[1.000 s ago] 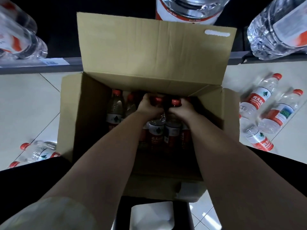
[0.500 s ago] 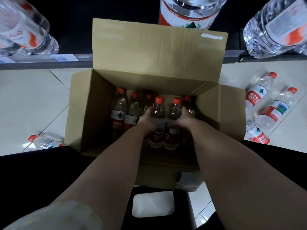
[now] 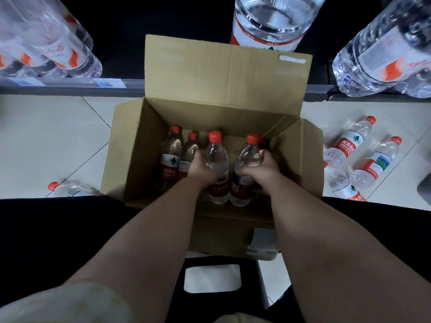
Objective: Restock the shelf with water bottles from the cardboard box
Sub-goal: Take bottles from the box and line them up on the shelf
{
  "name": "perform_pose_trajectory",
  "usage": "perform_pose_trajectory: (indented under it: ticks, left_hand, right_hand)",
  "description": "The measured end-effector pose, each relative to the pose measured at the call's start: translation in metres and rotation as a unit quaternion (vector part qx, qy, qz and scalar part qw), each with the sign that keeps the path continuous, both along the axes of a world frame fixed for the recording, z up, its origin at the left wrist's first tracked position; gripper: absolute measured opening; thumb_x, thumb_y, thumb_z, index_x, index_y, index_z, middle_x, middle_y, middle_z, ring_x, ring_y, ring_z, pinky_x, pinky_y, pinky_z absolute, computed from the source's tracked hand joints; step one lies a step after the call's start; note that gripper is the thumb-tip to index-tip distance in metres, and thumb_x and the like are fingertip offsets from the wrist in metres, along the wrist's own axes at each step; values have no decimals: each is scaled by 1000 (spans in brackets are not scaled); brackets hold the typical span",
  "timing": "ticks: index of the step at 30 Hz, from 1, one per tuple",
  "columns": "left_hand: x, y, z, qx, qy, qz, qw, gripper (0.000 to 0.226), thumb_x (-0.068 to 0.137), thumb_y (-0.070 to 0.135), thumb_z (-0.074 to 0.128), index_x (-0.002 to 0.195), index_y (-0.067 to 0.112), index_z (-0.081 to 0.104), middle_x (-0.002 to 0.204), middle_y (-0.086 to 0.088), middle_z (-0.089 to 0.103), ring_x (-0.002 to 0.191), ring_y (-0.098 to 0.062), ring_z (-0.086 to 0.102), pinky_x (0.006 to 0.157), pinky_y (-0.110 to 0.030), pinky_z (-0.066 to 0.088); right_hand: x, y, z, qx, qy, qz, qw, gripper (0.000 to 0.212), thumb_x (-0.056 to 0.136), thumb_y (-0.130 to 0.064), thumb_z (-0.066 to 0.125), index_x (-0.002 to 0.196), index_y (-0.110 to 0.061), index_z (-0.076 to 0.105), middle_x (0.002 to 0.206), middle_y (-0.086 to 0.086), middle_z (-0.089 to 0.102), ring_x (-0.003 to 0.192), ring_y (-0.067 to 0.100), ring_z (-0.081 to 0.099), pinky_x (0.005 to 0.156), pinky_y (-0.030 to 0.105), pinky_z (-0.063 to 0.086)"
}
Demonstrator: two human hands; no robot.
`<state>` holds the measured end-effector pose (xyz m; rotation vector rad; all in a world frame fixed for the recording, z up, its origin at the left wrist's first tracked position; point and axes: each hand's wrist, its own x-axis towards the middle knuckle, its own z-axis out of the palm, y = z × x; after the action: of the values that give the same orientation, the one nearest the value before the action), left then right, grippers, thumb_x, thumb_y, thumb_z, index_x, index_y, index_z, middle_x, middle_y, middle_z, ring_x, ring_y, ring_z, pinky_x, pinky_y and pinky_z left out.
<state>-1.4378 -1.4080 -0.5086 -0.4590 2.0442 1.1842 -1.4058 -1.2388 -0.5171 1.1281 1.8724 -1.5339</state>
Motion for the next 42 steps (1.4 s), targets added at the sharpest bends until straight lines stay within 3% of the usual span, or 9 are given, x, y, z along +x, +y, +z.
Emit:
perform_pose_trajectory:
  ticks: [5, 8, 11, 15, 18, 26, 33, 38, 42]
  left_hand:
    - [-10, -13, 59, 68, 56, 112, 990, 55, 64, -4, 80, 104, 15, 48, 86, 4, 61, 83, -16, 61, 60, -19, 47]
    - [-16, -28, 112, 152, 59, 157, 974, 51, 69, -7, 76, 108, 17, 53, 88, -1, 65, 71, -14, 65, 49, -18, 50]
    - [-21, -42, 159, 244, 52, 175, 952, 53, 72, -2, 76, 116, 16, 55, 96, -12, 70, 76, -26, 71, 58, -31, 56]
    - [-22, -50, 214, 316, 95, 176, 927, 36, 81, 0, 68, 113, 15, 58, 96, -16, 70, 76, -28, 70, 66, -37, 58]
    - [-18, -50, 256, 324, 126, 163, 923, 33, 82, 7, 68, 114, 14, 60, 92, -14, 71, 71, -26, 70, 58, -34, 57]
    - [-21, -46, 348, 341, 176, 166, 908, 56, 78, 17, 76, 125, 11, 46, 103, -24, 68, 75, -35, 70, 64, -46, 58]
    - [-41, -33, 409, 353, 209, 145, 900, 62, 79, 21, 77, 129, 13, 43, 101, -19, 67, 76, -30, 70, 61, -40, 58]
    - [-54, -24, 425, 356, 221, 130, 898, 70, 76, 22, 79, 134, 11, 41, 103, -22, 67, 71, -30, 71, 59, -39, 57]
    - [-59, -21, 415, 351, 212, 128, 903, 64, 77, 19, 78, 130, 12, 42, 102, -21, 67, 75, -32, 70, 63, -42, 58]
  right_hand:
    - [-7, 2, 55, -62, 80, -46, 994, 74, 38, -14, 92, 104, -24, 61, 99, 4, 75, 90, 25, 71, 80, 46, 58]
    - [-15, 3, 108, -114, 153, -91, 977, 50, 59, 1, 84, 102, -19, 66, 101, 11, 74, 92, 30, 71, 90, 48, 54]
    - [-19, 1, 164, -181, 202, -134, 953, 41, 72, -1, 77, 110, -11, 66, 111, 18, 70, 96, 33, 68, 93, 48, 52]
    - [-25, -10, 229, -202, 248, -163, 933, 71, 67, -25, 80, 131, -10, 54, 116, 16, 70, 91, 29, 69, 90, 46, 54]
    - [-22, -23, 276, -242, 294, -132, 915, 52, 84, -35, 65, 126, -6, 60, 103, 13, 69, 79, 24, 68, 70, 33, 57]
    - [-15, -41, 359, -370, 318, -169, 857, 46, 78, -47, 70, 103, -9, 58, 89, 12, 60, 75, 27, 62, 77, 41, 54]
    - [-25, -31, 410, -336, 353, -161, 858, 31, 84, -30, 71, 99, -7, 59, 87, 17, 63, 74, 31, 64, 93, 52, 50]
    - [-34, -19, 421, -320, 349, -171, 864, 34, 85, -37, 61, 96, -5, 63, 92, 15, 65, 75, 29, 63, 86, 46, 53]
    - [-33, -9, 418, -322, 343, -160, 868, 33, 88, -42, 65, 86, -10, 60, 68, 11, 63, 56, 24, 63, 56, 35, 58]
